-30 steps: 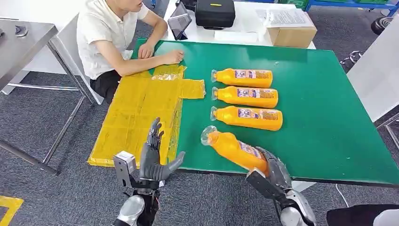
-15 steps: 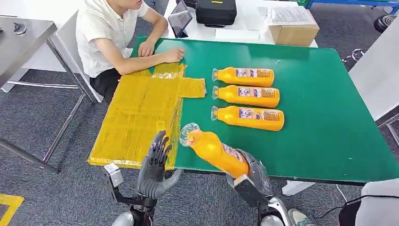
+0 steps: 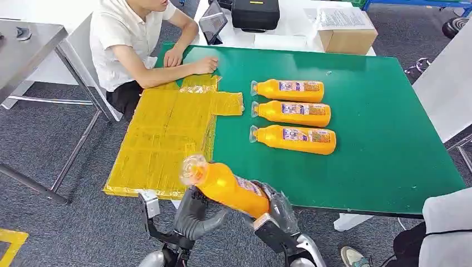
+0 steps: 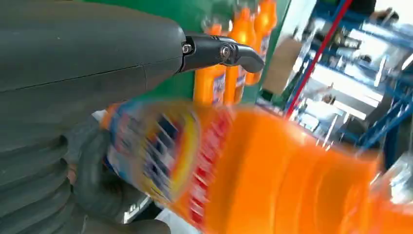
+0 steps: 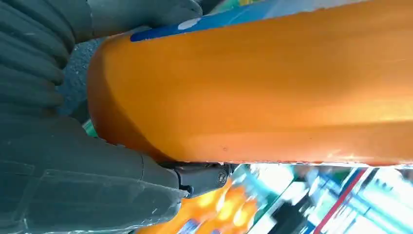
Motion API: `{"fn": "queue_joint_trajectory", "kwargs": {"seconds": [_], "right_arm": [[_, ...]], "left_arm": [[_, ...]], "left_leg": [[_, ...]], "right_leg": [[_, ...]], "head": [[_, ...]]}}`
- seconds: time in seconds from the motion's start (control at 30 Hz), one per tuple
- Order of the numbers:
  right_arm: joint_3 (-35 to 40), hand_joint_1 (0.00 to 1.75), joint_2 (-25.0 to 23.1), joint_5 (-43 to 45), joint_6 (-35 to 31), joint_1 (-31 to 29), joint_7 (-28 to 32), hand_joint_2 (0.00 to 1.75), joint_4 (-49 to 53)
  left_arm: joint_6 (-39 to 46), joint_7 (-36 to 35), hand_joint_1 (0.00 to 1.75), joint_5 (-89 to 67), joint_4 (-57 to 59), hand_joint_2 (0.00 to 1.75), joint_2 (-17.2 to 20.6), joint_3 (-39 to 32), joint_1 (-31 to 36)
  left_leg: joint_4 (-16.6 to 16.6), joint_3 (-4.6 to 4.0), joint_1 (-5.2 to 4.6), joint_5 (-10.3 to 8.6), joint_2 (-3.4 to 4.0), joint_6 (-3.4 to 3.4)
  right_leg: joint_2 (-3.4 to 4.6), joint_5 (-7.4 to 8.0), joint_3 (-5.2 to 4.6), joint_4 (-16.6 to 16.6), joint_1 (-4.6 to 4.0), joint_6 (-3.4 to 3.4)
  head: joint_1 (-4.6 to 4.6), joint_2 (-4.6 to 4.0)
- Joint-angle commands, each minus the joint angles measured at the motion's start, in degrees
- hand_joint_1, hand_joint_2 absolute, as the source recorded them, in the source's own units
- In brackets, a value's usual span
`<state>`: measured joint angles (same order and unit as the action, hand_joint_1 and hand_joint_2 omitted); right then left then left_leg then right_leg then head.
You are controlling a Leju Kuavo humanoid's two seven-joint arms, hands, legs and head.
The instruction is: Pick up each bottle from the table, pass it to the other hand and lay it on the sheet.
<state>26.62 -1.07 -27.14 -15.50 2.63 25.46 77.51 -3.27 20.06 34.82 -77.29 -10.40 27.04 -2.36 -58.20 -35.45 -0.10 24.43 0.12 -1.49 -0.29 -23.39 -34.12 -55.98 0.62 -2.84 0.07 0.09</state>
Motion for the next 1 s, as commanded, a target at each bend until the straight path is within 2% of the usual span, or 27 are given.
{"fn": "queue_joint_trajectory", "kwargs": {"seconds": [0.03,0.23,0.4,0.43,0.47,0.5,0.53,0.63,0.67,0.7,0.73,0.77,1.0], "right_arm": [[4.8,1.75,-1.3,-1.8,0.3,-6.0,-0.1,1.75,-9.4],[8.6,1.75,-3.6,-1.7,2.6,-8.8,0.3,1.75,-14.6],[9.6,1.75,-4.5,-0.4,1.7,-9.3,1.2,1.75,-18.2],[9.7,1.75,-4.5,-0.2,1.5,-9.3,1.3,1.75,-18.5],[9.9,1.73,-4.4,0.2,1.6,-9.5,1.5,1.75,-19.0],[9.9,1.71,-4.4,0.3,1.5,-9.6,1.6,1.75,-19.4],[10.0,1.59,-4.3,0.4,1.5,-9.7,1.7,1.75,-19.5],[10.0,1.59,-4.2,0.4,1.5,-9.7,1.7,1.75,-19.6],[10.1,1.19,-4.2,0.6,1.9,-9.7,1.8,1.75,-19.5],[10.3,0.47,-4.1,0.7,2.3,-9.7,1.8,1.75,-19.6],[10.4,0.09,-4.1,0.9,2.5,-9.7,1.8,1.75,-19.7],[10.3,0.00,-4.4,1.3,2.6,-9.7,2.0,1.75,-19.8],[10.5,0.00,-4.7,1.6,2.9,-10.0,2.2,1.75,-19.7]], "left_arm": [[-1.8,-0.8,0.00,-0.4,5.6,1.75,1.3,1.8,3.0],[-2.0,-0.4,0.00,-1.0,5.0,1.75,-0.4,-0.2,4.8],[-1.3,-0.2,0.00,0.0,4.4,1.75,-1.5,-1.9,4.8],[-1.2,-0.4,0.26,1.0,4.2,1.75,-1.9,-2.4,4.6],[-1.3,-0.5,1.75,1.6,4.1,1.75,-1.9,-2.6,4.9],[-1.5,-0.5,1.75,2.3,4.1,1.75,-2.1,-3.0,5.1],[-1.5,-0.7,1.75,2.8,4.3,1.75,-2.1,-3.3,5.3],[-1.5,-0.7,1.75,2.9,4.3,1.75,-2.1,-3.4,5.5],[-1.1,-0.6,1.75,3.1,4.7,1.75,-2.1,-3.5,5.8],[-0.8,-0.5,1.75,3.3,4.8,1.75,-2.1,-3.6,6.0],[-0.6,-0.5,1.75,3.6,4.8,1.75,-2.2,-3.8,6.1],[-0.7,-0.4,1.75,4.1,4.4,1.75,-2.3,-4.1,6.1],[-0.7,-0.4,1.75,4.3,4.0,1.75,-2.0,-4.2,6.0]], "left_leg": [[0.1,0.21,0.02,0.03,0.07,0.06],[0.0,0.12,0.03,0.04,0.10,0.06],[0.1,0.20,0.04,0.04,0.04,0.09],[0.1,0.15,0.05,0.04,0.03,0.07],[0.1,0.26,0.03,0.06,0.01,0.10],[0.1,0.17,0.06,0.05,0.02,0.08],[0.0,0.13,0.03,0.04,0.00,0.06],[0.0,0.09,0.03,0.01,-0.06,0.06],[0.1,0.10,0.03,0.01,-0.06,0.06],[0.1,0.16,0.04,0.04,-0.07,0.08],[0.1,0.31,0.06,0.09,-0.11,0.12],[0.1,0.18,0.05,0.04,-0.10,0.09],[0.0,0.17,0.02,0.04,-0.05,0.08]], "right_leg": [[0.08,-0.01,0.17,0.1,-0.02,0.07],[0.12,0.00,0.09,0.0,-0.03,0.06],[0.06,-0.03,0.17,0.1,-0.04,0.09],[0.04,-0.02,0.13,0.1,-0.05,0.07],[0.03,-0.07,0.22,0.0,-0.02,0.10],[0.04,-0.03,0.14,0.1,-0.06,0.08],[0.01,-0.04,0.11,0.0,-0.03,0.06],[-0.05,-0.03,0.09,0.0,-0.02,0.05],[-0.04,-0.03,0.09,0.1,-0.02,0.05],[-0.05,-0.06,0.15,0.1,-0.03,0.08],[-0.08,-0.13,0.31,0.1,-0.05,0.12],[-0.08,-0.07,0.18,0.1,-0.04,0.08],[-0.03,-0.07,0.12,0.0,-0.02,0.08]], "head": [[0.00,0.00],[0.02,0.00],[0.00,0.00],[0.00,0.00],[-0.02,0.00],[0.00,0.00],[0.00,0.00],[0.00,0.00],[0.00,0.00],[0.00,0.00],[0.00,0.00],[0.02,0.00],[0.00,0.00]]}}
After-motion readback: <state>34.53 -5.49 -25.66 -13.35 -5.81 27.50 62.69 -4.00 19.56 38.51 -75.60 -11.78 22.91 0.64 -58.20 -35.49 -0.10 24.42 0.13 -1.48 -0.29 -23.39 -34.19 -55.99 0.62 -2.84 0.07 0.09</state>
